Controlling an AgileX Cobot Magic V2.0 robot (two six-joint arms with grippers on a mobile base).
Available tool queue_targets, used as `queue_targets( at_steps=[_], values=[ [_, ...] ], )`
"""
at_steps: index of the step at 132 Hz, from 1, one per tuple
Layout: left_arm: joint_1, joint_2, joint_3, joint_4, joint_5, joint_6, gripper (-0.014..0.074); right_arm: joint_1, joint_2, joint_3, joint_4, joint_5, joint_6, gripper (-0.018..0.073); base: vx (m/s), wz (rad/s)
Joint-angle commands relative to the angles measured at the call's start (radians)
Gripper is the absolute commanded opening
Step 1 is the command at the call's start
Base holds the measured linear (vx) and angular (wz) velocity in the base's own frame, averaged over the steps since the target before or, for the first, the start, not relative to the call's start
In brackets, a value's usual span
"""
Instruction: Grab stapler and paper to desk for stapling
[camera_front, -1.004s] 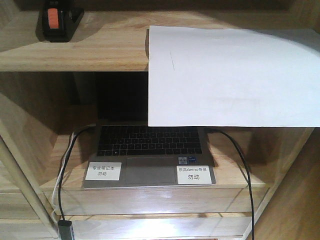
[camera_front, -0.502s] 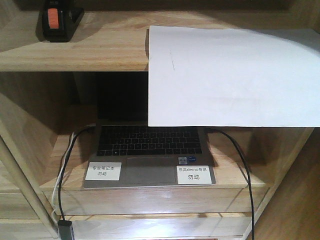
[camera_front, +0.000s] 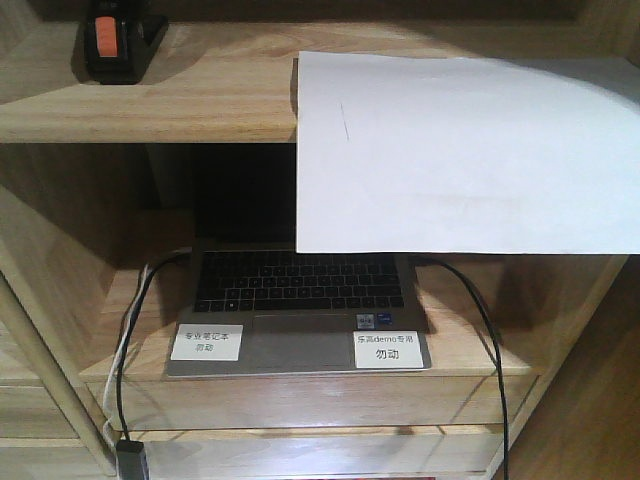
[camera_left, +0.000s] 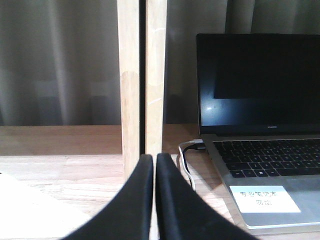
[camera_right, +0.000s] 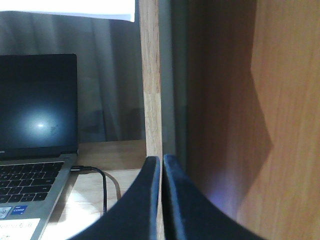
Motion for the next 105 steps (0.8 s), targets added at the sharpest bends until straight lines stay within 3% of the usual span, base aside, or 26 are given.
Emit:
queue_targets(
  at_steps=[1, 38, 56, 85, 96, 105],
  values=[
    [0.000, -0.015, 0.011, -0.001, -0.072, -0.009, -0.0006, -0.006, -0.007, 0.005, -0.004, -0.074, -0.001, -0.0006, 0.00, 0.00],
    [0.000, -0.015, 0.011, -0.001, -0.124, -0.009, -0.0006, -0.006, -0.007, 0.005, -0.004, -0.089, -0.001, -0.0006, 0.00, 0.00],
    [0.000, -0.015, 0.011, -0.001, -0.302, -0.009, -0.0006, -0.006, -0.007, 0.002, -0.004, -0.167, -0.001, -0.0006, 0.00, 0.00],
    [0.000, -0.015, -0.025, -0.009, -0.701, -0.007, -0.0006, -0.006, -0.007, -0.043, -0.004, -0.445, -0.003, -0.0006, 0.00, 0.00],
    [0.000, -0.013, -0.090, -0.009, -0.713, -0.007, -0.0006, -0.006, -0.007, -0.116, -0.007, -0.442, -0.005, -0.0006, 0.00, 0.00],
    [0.000, -0.011, -0.206, -0.009, -0.641, -0.006, -0.0006, -0.006, -0.005, -0.224, -0.007, -0.421, -0.019, -0.0006, 0.00, 0.00]
  ],
)
